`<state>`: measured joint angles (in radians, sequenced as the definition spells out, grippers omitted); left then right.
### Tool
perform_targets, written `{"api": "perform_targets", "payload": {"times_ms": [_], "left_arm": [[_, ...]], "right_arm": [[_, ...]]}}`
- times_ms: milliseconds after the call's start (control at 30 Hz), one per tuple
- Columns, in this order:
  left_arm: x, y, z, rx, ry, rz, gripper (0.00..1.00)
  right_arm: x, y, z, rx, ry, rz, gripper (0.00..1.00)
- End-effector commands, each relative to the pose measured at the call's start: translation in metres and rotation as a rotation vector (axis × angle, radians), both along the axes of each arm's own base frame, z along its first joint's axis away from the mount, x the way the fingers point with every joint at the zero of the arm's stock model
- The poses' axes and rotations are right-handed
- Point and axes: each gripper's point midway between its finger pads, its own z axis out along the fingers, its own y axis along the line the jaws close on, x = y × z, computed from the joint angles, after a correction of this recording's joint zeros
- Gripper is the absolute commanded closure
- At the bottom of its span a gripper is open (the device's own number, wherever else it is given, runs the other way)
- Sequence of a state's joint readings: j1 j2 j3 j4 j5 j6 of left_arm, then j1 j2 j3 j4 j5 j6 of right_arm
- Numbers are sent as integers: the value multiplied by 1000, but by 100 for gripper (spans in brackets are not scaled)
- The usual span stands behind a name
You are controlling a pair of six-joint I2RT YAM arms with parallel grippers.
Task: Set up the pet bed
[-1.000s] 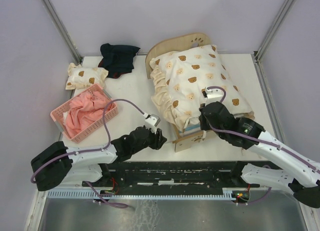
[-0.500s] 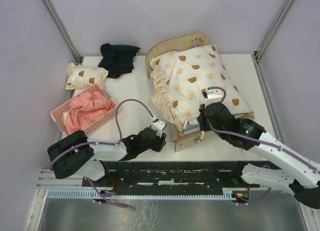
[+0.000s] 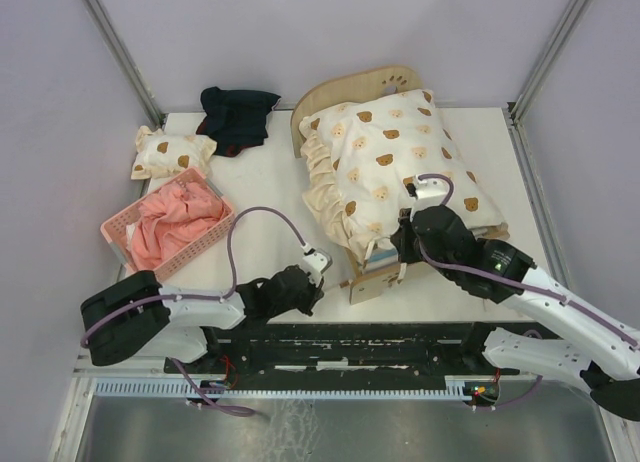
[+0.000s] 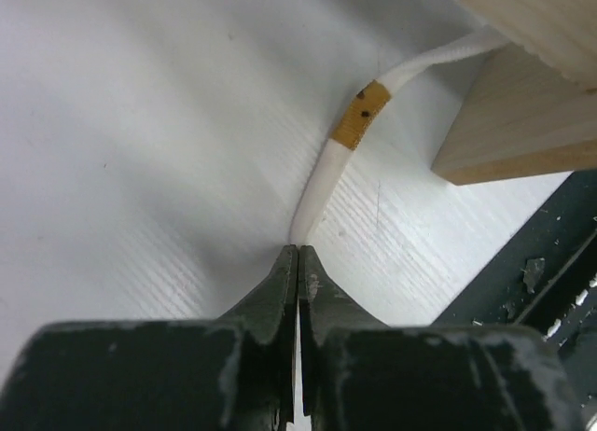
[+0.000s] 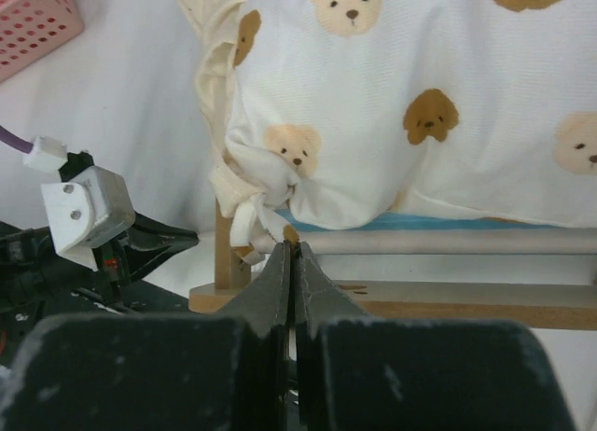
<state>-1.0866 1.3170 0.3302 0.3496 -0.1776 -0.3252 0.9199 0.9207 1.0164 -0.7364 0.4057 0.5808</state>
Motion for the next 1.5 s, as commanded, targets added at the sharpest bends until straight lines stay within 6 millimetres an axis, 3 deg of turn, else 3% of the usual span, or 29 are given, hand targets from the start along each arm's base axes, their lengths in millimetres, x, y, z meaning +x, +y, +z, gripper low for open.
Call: {"api": "perform_targets", "payload": {"times_ms": [0, 200, 367, 500, 700, 867, 1067, 1300, 1467], "left_arm": [[-6, 11, 8, -18, 48, 82, 97], [2, 28, 32, -109, 1, 196, 97], [0, 36, 44, -211, -10, 239, 97], [-5, 34, 56, -305, -1, 228, 97], [-9, 35, 53, -335, 21, 234, 97], [-10, 32, 55, -362, 28, 229, 97], [-9, 30, 52, -350, 34, 232, 97], [-17, 16, 71, -437, 71, 180, 97], [-12, 15, 69, -428, 63, 197, 97]], "right_arm": [[0, 26, 21, 164, -25, 53, 98], [0, 69, 66, 398, -41, 140, 98], [7, 95, 88, 562, -56, 153, 98], [18, 114, 89, 649, -58, 146, 98], [35, 140, 87, 787, -34, 112, 98], [46, 144, 86, 875, -29, 51, 98], [55, 128, 79, 929, -49, -61, 98], [57, 123, 33, 835, -31, -96, 98], [68, 117, 37, 941, -51, -187, 98]]}}
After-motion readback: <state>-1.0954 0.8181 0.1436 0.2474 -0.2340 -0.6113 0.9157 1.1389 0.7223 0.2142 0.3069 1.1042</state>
